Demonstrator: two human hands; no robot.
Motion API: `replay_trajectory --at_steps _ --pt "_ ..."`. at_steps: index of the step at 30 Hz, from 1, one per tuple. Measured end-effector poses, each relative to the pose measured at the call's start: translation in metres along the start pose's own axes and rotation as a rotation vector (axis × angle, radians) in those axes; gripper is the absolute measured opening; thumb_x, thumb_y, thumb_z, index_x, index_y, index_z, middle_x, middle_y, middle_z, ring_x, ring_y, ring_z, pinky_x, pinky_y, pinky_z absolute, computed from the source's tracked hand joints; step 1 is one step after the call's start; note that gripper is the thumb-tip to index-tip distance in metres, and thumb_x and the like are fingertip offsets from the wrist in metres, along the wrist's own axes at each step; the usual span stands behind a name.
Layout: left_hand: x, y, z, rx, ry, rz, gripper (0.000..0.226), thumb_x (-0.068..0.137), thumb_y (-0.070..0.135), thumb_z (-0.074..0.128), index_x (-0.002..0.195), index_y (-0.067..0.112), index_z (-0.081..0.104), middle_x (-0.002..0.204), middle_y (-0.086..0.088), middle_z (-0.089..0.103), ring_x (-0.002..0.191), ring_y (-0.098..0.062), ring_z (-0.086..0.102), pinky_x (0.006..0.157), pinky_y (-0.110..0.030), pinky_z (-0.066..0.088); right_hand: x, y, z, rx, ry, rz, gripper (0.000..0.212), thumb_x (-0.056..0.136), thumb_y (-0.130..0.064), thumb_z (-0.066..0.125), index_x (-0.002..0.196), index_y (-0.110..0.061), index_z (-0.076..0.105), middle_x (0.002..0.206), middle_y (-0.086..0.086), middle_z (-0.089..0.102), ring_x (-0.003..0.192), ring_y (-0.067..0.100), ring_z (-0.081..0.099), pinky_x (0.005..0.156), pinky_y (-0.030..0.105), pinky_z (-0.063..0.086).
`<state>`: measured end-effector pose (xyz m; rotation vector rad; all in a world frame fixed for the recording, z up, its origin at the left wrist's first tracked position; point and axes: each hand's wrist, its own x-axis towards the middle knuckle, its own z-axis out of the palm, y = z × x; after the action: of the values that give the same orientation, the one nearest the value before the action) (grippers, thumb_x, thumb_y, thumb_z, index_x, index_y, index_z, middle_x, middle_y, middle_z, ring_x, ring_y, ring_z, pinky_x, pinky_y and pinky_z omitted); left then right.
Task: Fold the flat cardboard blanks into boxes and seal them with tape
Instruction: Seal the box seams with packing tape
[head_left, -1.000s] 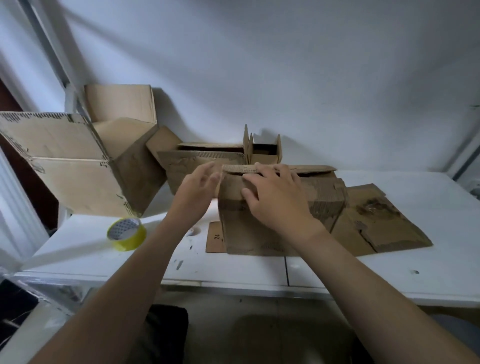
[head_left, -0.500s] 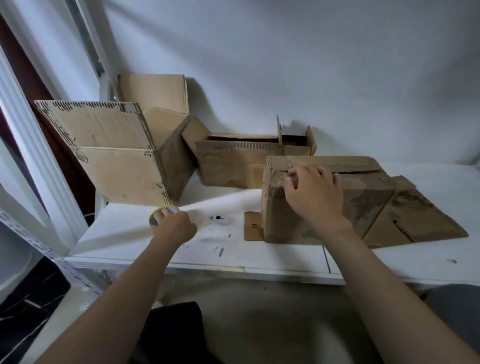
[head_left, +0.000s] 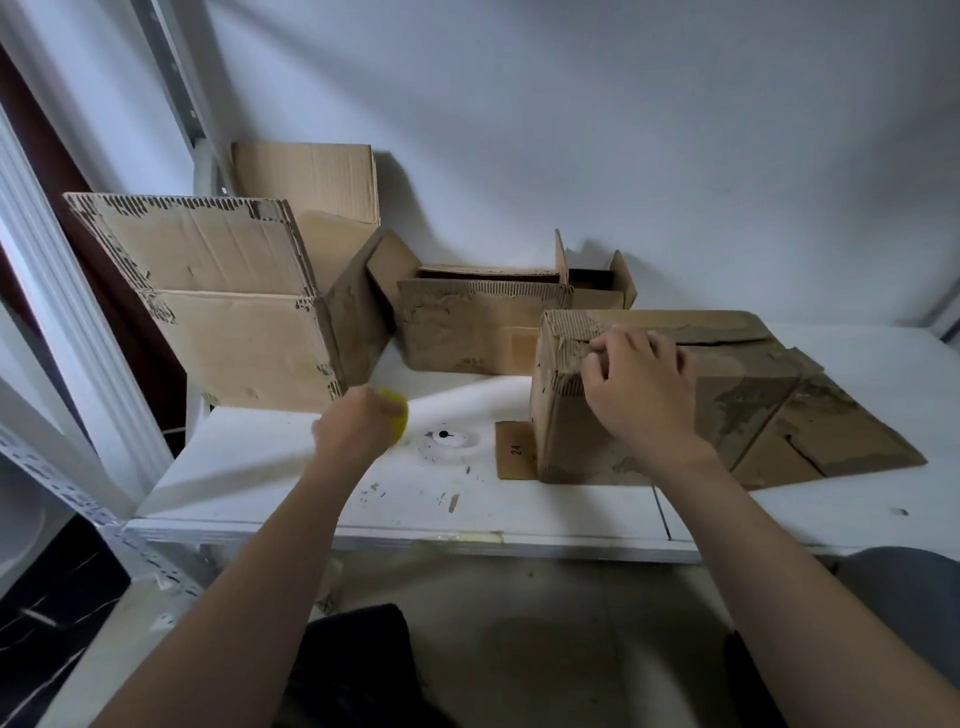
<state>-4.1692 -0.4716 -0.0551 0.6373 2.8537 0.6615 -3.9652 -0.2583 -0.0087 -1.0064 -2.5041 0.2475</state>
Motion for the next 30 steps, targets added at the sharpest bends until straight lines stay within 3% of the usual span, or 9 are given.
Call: replay_trajectory --at_steps 2,5,10,16,20,22,24,27,30 --pt "-0.009 0.025 -0.018 -0.213 0.01 0.13 0.047 0.088 0.005 0.06 0.129 0.028 0.069 0.108 -0.006 0.069 0.101 -0.028 0.063 0.082 -0.034 0.048 -0.001 0.003 -0.007 0.014 -0.021 -0.026 0.027 0.1 -0.041 0.041 0.118 -0.031 0.057 0.129 -0.008 0.057 0.129 0.022 0.041 0.111 0.048 0.026" --pt "-0.026 0.068 -0.041 -0.512 -0.025 0.284 0.057 0.088 0.004 0.069 0.14 0.022 0.06 0.102 -0.001 0.072 0.104 -0.021 0.064 0.091 -0.034 0.052 0.001 0.012 -0.019 0.059 -0.088 -0.069 0.034 0.101 -0.047 0.046 0.131 -0.033 0.055 0.139 -0.008 0.055 0.135 0.022 0.039 0.115 0.049 0.026" --pt "-0.049 0.135 -0.056 -0.789 -0.089 0.385 0.044 0.089 0.002 0.072 0.129 0.021 0.069 0.103 -0.001 0.074 0.094 -0.015 0.071 0.083 -0.029 0.06 0.007 0.032 -0.041 0.252 -0.254 -0.101 0.052 0.097 -0.05 0.056 0.146 -0.037 0.042 0.144 -0.004 0.052 0.137 0.021 0.043 0.113 0.05 0.038" --pt "-0.062 0.189 -0.058 -1.001 -0.13 0.354 0.029 0.089 0.002 0.073 0.116 0.015 0.075 0.102 -0.013 0.077 0.089 -0.017 0.074 0.076 -0.024 0.06 0.012 0.057 -0.071 0.5 -0.211 -0.21 0.059 0.093 -0.038 0.068 0.147 -0.034 0.044 0.145 -0.019 0.047 0.131 0.001 0.043 0.105 0.024 0.038" --pt "-0.066 0.227 -0.066 -1.113 -0.149 0.353 0.028 0.092 0.003 0.07 0.119 0.008 0.072 0.089 -0.009 0.073 0.073 -0.01 0.07 0.068 -0.02 0.057 0.024 0.062 -0.093 0.657 -0.15 -0.292 0.04 0.089 -0.032 0.075 0.127 -0.034 0.063 0.129 -0.023 0.059 0.117 -0.01 0.051 0.097 0.013 0.038" --pt "-0.063 0.243 -0.069 -1.161 -0.187 0.349 0.029 0.094 0.004 0.067 0.123 0.007 0.069 0.089 -0.015 0.063 0.075 -0.014 0.068 0.069 -0.023 0.058 0.032 0.06 -0.103 0.704 -0.072 -0.357 0.021 0.087 -0.021 0.078 0.103 -0.031 0.07 0.112 -0.02 0.067 0.108 -0.013 0.055 0.09 0.006 0.036" --pt "-0.059 0.254 -0.068 -1.179 -0.199 0.312 0.026 0.097 0.007 0.065 0.121 0.011 0.07 0.097 -0.018 0.068 0.083 -0.022 0.071 0.07 -0.027 0.06 0.04 0.06 -0.113 0.724 -0.019 -0.385 0.02 0.087 -0.012 0.076 0.087 -0.029 0.066 0.096 -0.022 0.064 0.096 -0.022 0.052 0.082 0.0 0.033" --pt "-0.05 0.269 -0.063 -1.079 -0.129 0.317 0.021 0.101 0.015 0.06 0.115 0.021 0.075 0.112 -0.008 0.075 0.094 -0.023 0.075 0.078 -0.039 0.063 0.059 0.067 -0.118 0.751 -0.038 -0.36 0.012 0.094 -0.021 0.07 0.089 -0.032 0.066 0.09 -0.016 0.067 0.095 -0.008 0.058 0.082 0.012 0.043" --pt "-0.043 0.282 -0.059 -0.903 0.044 0.398 0.023 0.103 0.025 0.055 0.104 0.029 0.077 0.096 0.021 0.074 0.094 0.002 0.068 0.077 -0.027 0.059 0.082 0.074 -0.12 0.81 -0.076 -0.348 0.005 0.095 -0.024 0.067 0.099 -0.024 0.07 0.092 -0.009 0.072 0.09 0.008 0.067 0.081 0.033 0.054"
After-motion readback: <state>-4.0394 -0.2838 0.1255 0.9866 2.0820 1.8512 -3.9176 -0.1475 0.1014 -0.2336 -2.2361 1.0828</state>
